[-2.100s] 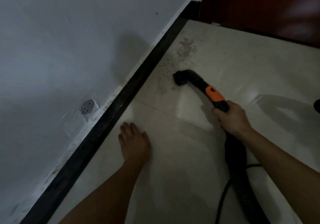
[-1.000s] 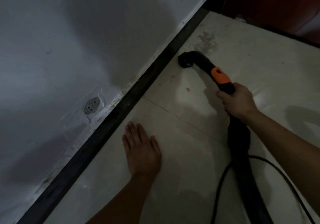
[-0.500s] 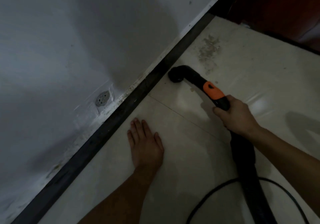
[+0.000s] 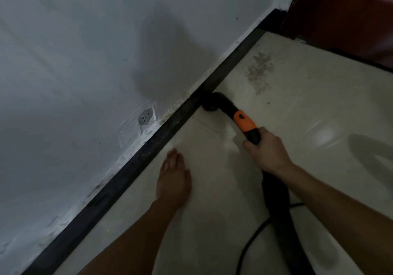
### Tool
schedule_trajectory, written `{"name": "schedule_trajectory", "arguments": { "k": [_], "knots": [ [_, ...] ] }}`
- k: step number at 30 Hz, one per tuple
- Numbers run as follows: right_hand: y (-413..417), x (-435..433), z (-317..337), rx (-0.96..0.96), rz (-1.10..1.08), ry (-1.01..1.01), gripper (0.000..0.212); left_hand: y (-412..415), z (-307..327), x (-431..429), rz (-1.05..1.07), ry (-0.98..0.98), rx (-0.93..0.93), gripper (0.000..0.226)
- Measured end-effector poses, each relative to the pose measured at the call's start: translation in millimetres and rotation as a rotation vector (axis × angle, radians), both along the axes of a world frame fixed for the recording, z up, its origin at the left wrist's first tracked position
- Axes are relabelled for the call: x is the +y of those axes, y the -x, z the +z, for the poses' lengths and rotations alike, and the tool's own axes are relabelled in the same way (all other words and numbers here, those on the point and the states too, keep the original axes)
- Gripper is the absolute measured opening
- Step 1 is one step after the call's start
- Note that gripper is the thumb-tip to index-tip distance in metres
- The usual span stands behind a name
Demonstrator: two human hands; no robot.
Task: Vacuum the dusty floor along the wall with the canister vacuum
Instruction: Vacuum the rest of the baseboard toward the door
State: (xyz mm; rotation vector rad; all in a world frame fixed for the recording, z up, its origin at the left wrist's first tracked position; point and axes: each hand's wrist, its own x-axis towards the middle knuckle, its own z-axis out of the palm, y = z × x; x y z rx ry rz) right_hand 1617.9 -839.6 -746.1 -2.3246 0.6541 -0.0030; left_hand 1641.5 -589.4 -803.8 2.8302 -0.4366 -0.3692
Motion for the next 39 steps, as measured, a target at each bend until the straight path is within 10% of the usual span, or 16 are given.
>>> {"name": "schedule_trajectory", "arguments": {
  "k": [7, 21, 39],
  "knots": [
    [56, 28, -6, 0.081, 0.094, -0.019, 0.030, 24, -11, 18, 0.113, 0.008, -0.033, 0.055],
    [115, -145, 5, 0.029, -0.535, 0.070, 0.028, -30, -4, -93, -0.115, 0.052, -0.073, 0.059],
    [9, -120, -16, -0.034, -0.348, 0.014, 0.026, -105, -40, -171, 0.079, 0.109, -0.222, 0.055]
  ]
}}
